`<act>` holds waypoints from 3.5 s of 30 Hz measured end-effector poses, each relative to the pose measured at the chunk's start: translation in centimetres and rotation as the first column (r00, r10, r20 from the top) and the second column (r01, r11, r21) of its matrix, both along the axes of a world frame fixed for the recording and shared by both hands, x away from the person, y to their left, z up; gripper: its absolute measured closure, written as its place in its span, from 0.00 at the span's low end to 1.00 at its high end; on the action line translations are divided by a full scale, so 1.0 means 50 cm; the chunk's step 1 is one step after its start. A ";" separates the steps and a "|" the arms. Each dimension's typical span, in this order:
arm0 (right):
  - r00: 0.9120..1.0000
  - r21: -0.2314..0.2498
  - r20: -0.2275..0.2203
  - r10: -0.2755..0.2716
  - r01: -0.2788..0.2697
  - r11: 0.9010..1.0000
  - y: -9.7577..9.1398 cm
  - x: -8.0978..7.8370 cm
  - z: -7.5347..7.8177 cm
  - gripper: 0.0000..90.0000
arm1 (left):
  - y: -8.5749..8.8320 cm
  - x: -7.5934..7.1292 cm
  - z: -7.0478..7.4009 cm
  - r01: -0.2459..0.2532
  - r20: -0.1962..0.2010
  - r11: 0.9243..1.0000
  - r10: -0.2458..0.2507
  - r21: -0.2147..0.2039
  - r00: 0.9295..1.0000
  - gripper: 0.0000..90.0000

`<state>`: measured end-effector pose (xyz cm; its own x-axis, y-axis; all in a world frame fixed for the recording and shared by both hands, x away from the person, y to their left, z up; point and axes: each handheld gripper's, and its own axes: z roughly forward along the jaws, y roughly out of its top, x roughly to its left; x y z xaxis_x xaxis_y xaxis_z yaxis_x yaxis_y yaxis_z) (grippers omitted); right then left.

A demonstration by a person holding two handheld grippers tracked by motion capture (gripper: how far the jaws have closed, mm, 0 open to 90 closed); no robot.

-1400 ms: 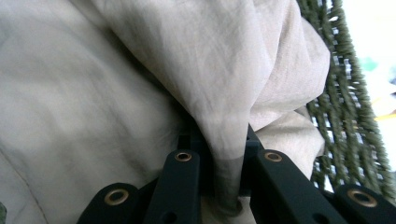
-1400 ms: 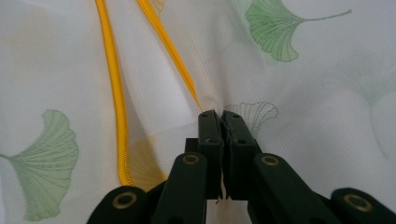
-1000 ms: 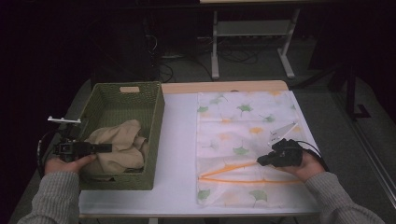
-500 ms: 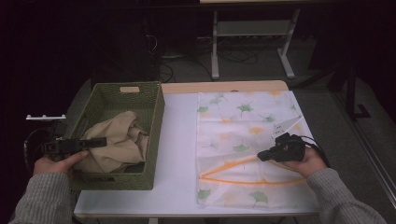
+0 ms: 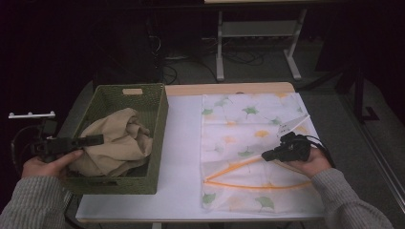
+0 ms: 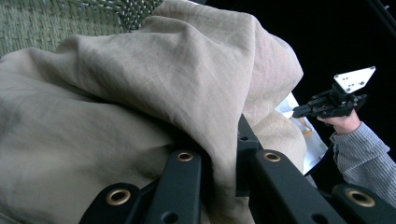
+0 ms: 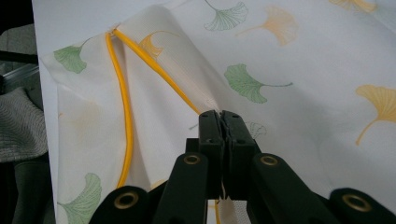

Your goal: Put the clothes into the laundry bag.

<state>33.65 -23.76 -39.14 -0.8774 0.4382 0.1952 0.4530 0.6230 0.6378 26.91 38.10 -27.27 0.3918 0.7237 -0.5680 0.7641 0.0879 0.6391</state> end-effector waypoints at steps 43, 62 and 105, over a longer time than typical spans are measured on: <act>1.000 0.009 0.023 -0.021 0.021 1.000 0.002 0.012 0.026 0.97 | -0.053 -0.057 0.141 0.142 0.193 0.990 -0.137 -0.012 0.972 0.94; 0.999 0.041 0.021 -0.040 0.039 0.998 -0.012 0.018 0.031 0.97 | -0.202 -0.035 0.206 0.335 0.235 0.942 -0.324 -0.008 0.916 0.94; 0.999 0.056 0.012 -0.051 0.050 0.997 -0.023 0.026 0.028 0.97 | -0.516 -0.009 0.263 0.642 0.272 0.766 -0.611 -0.030 0.743 0.94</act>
<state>34.95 -24.92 -37.73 -0.8573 0.4707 0.2086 0.4740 0.5632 0.6768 26.44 12.30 -14.10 0.8635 0.2031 -0.4617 0.5028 -0.2738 0.8199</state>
